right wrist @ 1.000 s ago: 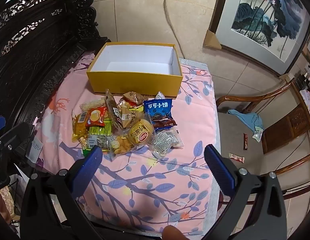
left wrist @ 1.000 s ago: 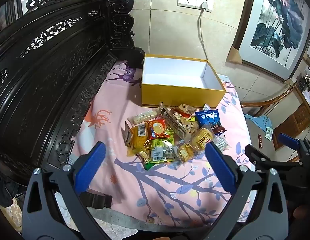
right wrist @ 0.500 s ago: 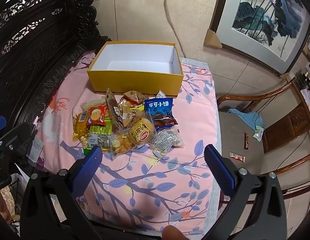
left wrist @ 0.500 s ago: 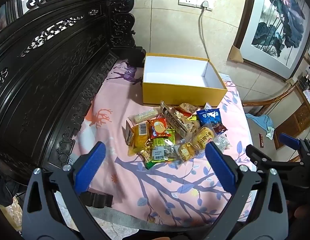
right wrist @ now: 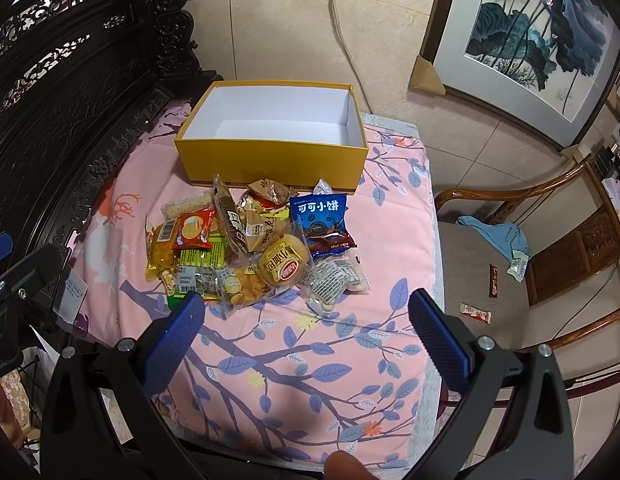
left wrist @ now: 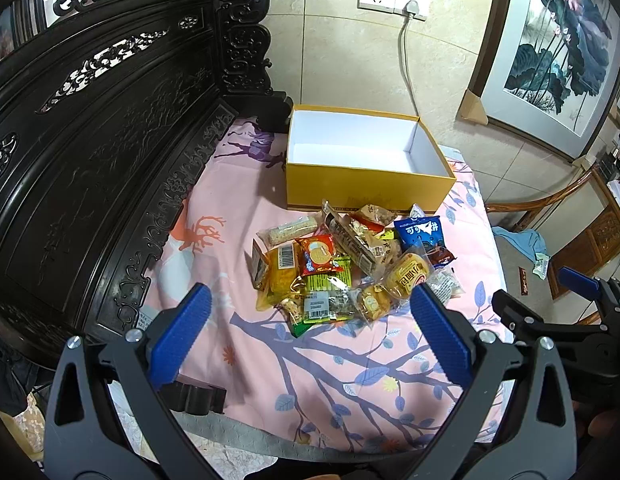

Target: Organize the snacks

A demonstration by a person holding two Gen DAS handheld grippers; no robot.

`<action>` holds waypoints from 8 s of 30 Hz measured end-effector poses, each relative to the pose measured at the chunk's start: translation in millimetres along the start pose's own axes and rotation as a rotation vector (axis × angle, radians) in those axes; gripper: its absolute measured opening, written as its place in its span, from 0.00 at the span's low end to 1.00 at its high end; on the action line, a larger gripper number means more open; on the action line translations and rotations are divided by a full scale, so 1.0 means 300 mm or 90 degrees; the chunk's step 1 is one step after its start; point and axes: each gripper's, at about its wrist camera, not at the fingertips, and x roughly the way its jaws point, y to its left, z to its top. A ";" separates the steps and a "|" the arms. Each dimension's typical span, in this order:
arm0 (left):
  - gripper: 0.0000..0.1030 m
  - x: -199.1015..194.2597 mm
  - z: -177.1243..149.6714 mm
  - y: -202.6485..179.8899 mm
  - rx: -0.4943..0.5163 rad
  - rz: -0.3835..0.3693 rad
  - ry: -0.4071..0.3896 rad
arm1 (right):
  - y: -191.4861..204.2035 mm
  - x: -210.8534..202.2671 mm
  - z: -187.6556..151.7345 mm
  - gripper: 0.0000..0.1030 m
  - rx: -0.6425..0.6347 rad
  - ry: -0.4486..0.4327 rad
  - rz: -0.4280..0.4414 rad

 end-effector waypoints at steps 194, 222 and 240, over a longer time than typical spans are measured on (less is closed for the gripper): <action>0.98 0.531 0.216 0.054 -0.136 0.044 -0.082 | -0.375 0.577 0.132 0.97 0.179 -0.019 0.133; 0.98 0.414 -0.118 0.187 -0.116 -0.003 0.037 | -0.208 0.876 -0.094 0.51 0.307 0.161 0.010; 0.98 0.629 -0.219 -0.286 0.285 -0.135 0.031 | -0.272 0.605 -0.309 0.35 0.297 0.145 0.129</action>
